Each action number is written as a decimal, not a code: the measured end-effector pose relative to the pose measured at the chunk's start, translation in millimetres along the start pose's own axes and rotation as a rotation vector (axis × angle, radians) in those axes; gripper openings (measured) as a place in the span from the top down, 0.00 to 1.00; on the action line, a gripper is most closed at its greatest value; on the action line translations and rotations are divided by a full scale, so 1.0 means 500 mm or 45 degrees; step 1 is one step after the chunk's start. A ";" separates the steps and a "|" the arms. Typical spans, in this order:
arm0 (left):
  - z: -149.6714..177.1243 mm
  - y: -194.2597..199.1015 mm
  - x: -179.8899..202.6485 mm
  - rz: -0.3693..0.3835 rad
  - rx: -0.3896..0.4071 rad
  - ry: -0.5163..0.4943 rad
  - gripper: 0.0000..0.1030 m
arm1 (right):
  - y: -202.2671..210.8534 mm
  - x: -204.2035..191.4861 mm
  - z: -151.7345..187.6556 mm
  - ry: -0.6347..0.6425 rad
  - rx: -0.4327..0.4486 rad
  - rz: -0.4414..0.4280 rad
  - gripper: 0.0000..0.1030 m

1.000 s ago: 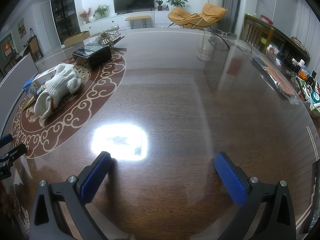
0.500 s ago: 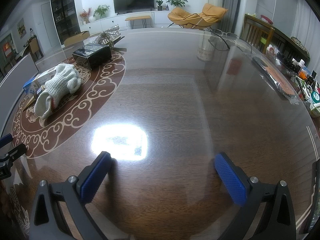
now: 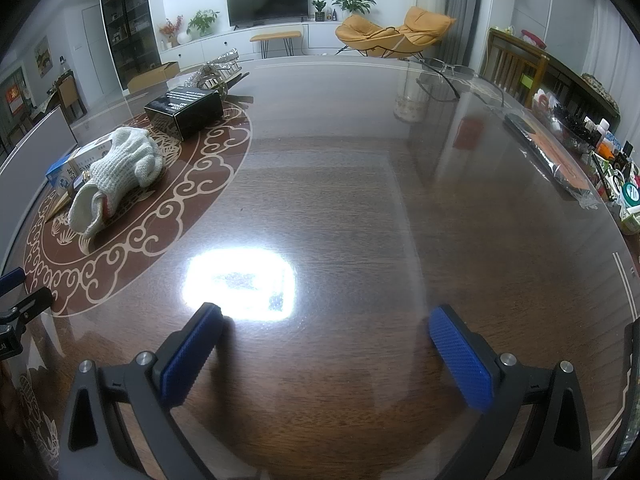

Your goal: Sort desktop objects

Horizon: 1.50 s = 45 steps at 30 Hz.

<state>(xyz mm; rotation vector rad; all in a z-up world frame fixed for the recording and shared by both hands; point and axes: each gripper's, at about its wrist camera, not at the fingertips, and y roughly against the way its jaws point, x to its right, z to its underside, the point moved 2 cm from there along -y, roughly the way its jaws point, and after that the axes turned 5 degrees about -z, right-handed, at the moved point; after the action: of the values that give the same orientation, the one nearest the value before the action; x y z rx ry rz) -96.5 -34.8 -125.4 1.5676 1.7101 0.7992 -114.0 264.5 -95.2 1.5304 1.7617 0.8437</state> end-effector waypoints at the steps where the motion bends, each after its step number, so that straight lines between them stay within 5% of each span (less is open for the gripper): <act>1: 0.000 0.000 0.000 0.000 0.000 0.000 0.00 | 0.000 0.000 0.000 0.000 0.000 0.000 0.00; 21: 0.000 0.001 0.002 -0.002 -0.002 -0.008 0.00 | 0.000 0.000 0.000 0.000 0.000 0.000 0.00; 30: -0.027 -0.015 -0.006 0.063 -0.092 -0.101 0.00 | 0.000 0.000 0.000 0.000 -0.001 0.000 0.00; 45: 0.042 0.025 -0.058 0.038 -0.066 -0.057 0.00 | -0.003 -0.001 0.001 0.000 -0.002 -0.004 0.00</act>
<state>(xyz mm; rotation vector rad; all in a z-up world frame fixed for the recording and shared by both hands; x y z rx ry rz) -70.9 -62.7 -125.4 1.5676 1.6256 0.8108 -114.5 263.8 -96.8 1.5261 1.7628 0.8438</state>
